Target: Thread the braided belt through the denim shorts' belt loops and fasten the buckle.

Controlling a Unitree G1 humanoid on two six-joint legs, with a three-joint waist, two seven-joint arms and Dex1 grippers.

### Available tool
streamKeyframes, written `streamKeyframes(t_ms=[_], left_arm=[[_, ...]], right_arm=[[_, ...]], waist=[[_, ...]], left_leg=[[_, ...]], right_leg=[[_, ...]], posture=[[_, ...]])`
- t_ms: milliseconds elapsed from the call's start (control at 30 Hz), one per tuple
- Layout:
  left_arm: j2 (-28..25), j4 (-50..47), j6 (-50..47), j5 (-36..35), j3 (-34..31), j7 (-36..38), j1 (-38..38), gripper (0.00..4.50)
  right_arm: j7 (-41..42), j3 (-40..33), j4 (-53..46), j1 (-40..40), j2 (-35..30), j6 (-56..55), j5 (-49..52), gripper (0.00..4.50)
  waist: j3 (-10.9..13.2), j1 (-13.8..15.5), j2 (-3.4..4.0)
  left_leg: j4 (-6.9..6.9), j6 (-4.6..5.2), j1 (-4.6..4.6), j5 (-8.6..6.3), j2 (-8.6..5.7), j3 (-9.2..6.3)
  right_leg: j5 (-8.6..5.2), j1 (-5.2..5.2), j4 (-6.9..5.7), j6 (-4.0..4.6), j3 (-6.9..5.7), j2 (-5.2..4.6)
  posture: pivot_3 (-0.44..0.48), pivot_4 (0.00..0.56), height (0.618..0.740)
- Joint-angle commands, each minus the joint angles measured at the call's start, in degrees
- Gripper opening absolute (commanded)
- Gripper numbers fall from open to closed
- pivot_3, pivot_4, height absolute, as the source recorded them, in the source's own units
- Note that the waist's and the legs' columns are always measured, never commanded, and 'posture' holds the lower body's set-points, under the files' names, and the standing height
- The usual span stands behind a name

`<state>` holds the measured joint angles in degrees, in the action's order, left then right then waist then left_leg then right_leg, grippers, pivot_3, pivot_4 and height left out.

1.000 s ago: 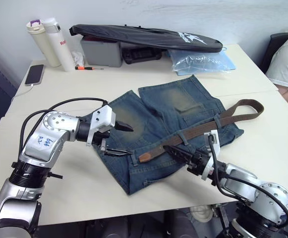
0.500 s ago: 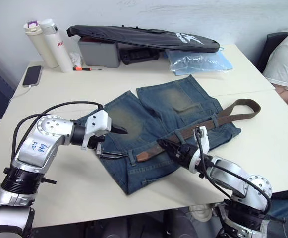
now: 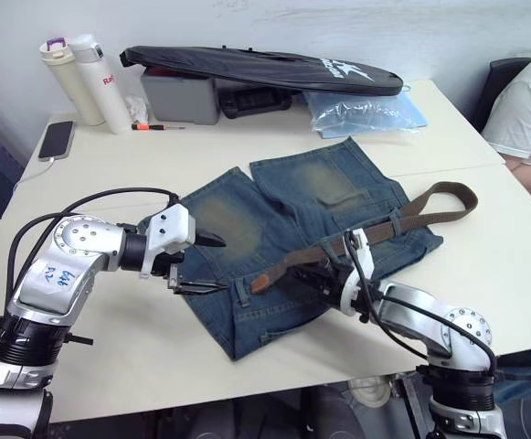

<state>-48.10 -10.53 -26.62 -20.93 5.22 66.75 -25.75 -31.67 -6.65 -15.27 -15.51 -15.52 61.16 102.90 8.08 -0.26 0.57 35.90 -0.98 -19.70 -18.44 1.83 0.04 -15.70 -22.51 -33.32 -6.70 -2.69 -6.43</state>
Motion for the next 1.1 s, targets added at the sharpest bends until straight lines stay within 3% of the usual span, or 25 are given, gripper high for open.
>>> streamKeyframes(t_ms=[33, 467, 600, 1100], left_arm=[[-1.1, -1.8, 0.3, -0.3, -1.8, -0.1, 0.6, 4.50], [-2.1, -2.4, -0.2, -0.6, -2.3, -0.1, 1.2, 4.50], [-2.1, -2.4, -0.6, -0.8, -2.5, -0.2, 1.2, 4.50], [-4.6, -0.6, -2.4, 1.5, -2.0, -0.8, 1.4, 4.50]], right_arm=[[2.6, 1.5, -0.6, -1.3, -1.2, -2.5, 1.6, 0.09], [7.8, 4.9, -0.8, 0.1, -5.2, -4.3, -1.1, 0.09], [14.3, 7.4, -2.9, 0.3, -7.9, -2.4, -8.2, 0.09], [30.3, 15.6, 0.0, -0.8, -5.9, -2.2, -29.1, 0.09]], waist=[[0.0, 0.0, 0.00], [0.0, 0.1, -0.02], [0.1, 0.1, -0.02], [0.1, -0.1, -0.11]], left_leg=[[-0.03, 0.00, 0.00, 0.00, 0.00, 0.00], [-0.08, 0.01, -0.02, 0.00, 0.02, 0.02], [-0.08, 0.03, -0.03, -0.02, 0.02, 0.03], [-0.19, 0.06, 0.04, -0.03, 0.06, 0.05]], right_leg=[[0.00, 0.00, 0.03, 0.00, 0.00, 0.00], [-0.01, 0.00, 0.15, 0.03, -0.01, -0.01], [-0.01, 0.00, 0.36, 0.03, -0.02, 0.00], [-0.04, -0.03, 0.38, 0.08, -0.03, 0.03]], posture=[[0.000, 0.150, 0.740], [0.000, 0.150, 0.740], [0.000, 0.150, 0.740], [0.000, 0.150, 0.740]])
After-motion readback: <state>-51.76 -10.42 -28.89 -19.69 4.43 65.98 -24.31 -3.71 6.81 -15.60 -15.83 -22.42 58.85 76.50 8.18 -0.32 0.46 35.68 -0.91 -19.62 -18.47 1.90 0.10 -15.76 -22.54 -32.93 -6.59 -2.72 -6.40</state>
